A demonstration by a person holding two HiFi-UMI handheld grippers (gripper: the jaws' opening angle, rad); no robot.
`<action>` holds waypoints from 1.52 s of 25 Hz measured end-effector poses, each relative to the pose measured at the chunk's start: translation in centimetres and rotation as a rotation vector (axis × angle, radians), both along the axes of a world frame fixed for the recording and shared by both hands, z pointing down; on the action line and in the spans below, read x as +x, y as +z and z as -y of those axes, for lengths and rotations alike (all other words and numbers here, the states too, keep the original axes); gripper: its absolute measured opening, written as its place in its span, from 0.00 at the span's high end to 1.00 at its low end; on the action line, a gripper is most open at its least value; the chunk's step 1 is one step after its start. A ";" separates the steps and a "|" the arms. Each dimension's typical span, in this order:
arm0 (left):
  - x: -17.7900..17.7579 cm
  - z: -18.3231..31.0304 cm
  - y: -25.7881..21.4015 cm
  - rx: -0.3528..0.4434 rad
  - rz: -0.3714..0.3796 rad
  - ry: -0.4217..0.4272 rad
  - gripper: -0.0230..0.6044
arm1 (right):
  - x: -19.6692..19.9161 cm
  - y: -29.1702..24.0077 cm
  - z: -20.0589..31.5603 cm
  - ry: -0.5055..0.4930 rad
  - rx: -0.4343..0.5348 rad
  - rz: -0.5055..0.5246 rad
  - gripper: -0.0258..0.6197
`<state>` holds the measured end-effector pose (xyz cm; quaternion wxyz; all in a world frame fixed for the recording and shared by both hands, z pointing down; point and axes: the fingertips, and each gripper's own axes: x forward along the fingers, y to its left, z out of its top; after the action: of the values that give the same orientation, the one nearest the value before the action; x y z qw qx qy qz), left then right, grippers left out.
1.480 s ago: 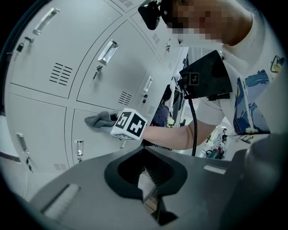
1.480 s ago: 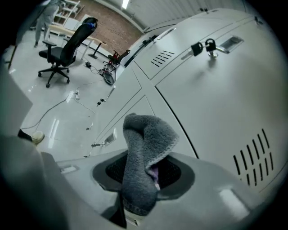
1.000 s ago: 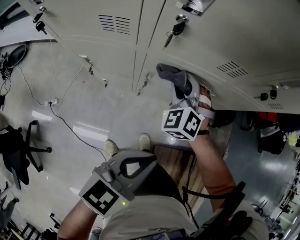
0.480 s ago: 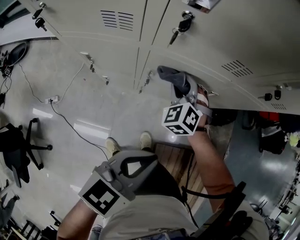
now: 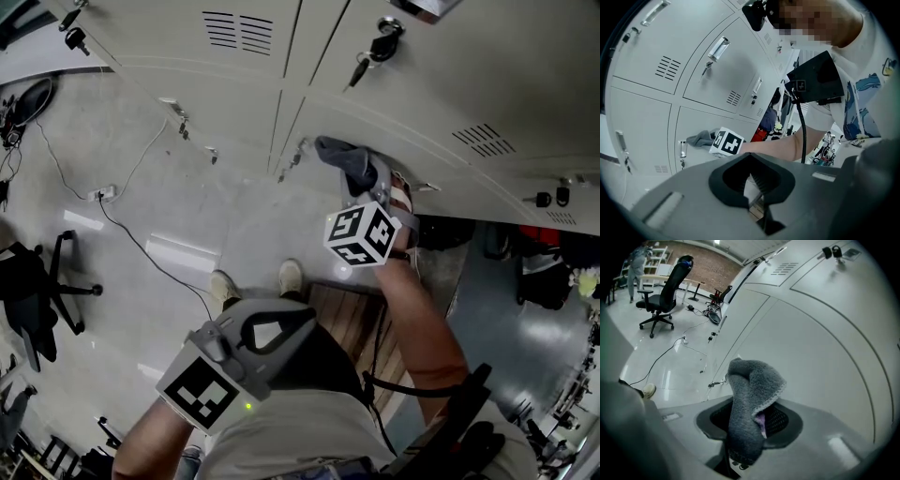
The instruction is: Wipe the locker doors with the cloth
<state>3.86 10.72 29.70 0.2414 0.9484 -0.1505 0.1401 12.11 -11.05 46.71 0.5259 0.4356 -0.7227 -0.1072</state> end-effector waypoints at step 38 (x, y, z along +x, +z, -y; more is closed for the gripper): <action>-2.5 0.8 0.0 0.012 -0.004 -0.011 0.96 | -0.2 1.4 -1.7 0.165 -0.149 0.236 0.73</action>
<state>1.35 9.96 29.66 0.2368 0.9492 -0.1563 0.1359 11.91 -9.34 48.13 0.4751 0.4628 -0.7472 0.0423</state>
